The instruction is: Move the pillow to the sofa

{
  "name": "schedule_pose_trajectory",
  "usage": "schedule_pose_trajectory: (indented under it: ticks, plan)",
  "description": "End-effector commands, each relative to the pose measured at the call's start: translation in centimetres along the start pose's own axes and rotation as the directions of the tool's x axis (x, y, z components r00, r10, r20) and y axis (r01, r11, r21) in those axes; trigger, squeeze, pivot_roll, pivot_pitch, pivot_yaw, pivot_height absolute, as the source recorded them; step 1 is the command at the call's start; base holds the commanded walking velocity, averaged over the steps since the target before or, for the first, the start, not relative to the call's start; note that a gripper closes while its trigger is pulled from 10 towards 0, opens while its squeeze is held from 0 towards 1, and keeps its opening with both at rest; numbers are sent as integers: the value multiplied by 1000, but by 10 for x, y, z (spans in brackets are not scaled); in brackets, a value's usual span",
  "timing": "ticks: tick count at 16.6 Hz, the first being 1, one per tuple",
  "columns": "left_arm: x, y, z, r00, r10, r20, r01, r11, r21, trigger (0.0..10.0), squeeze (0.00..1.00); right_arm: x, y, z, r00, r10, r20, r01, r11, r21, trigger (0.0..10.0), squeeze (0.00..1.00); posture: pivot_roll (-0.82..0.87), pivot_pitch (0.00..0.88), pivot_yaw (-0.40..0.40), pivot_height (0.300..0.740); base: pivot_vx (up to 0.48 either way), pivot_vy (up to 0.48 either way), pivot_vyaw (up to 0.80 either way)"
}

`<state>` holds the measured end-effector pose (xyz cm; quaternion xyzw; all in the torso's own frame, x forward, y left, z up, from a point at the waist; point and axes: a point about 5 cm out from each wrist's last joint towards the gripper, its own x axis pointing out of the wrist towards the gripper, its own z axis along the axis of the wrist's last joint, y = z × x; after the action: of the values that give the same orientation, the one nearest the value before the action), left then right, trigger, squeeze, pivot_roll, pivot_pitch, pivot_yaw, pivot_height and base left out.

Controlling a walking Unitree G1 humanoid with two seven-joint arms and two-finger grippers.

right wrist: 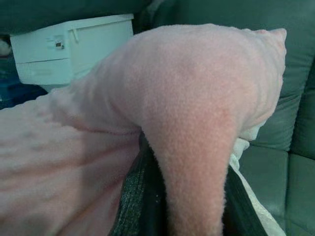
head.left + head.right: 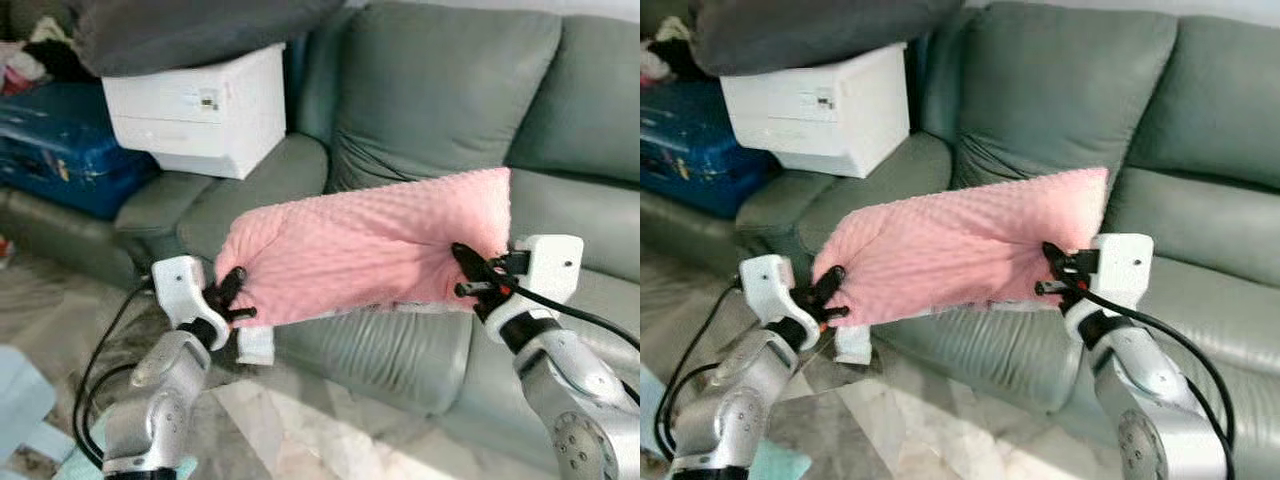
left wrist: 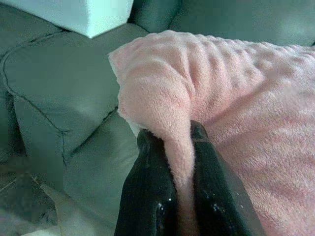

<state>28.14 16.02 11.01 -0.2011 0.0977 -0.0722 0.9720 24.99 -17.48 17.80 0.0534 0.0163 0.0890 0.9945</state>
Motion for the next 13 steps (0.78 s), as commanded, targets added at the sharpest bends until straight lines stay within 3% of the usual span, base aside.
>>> schedule_pose_trajectory:
  ticks: [1, 11, 13]
  plan:
    - [2, 1, 2, 1000, 12, -5, -12, 1000, -3, 10000, 0, -2, -3, 6, 1000, -15, 19, 15, 1000, -7, 10000, 0, -216, 0, 40, 740, 0, 0, -800]
    - [4, 1, -1, 1000, 15, -18, -16, 1000, -16, 10000, 0, -4, -4, 7, 1000, -16, 8, 16, 1000, -18, 10000, 0, -224, 0, 32, 740, 0, 0, -800]
    - [4, 0, -1, 1000, 16, -21, -17, 1000, -15, 10000, 0, -4, -3, 7, 1000, -13, 14, 13, 1000, -22, 10000, 0, -223, 0, 33, 740, 0, 0, -216]
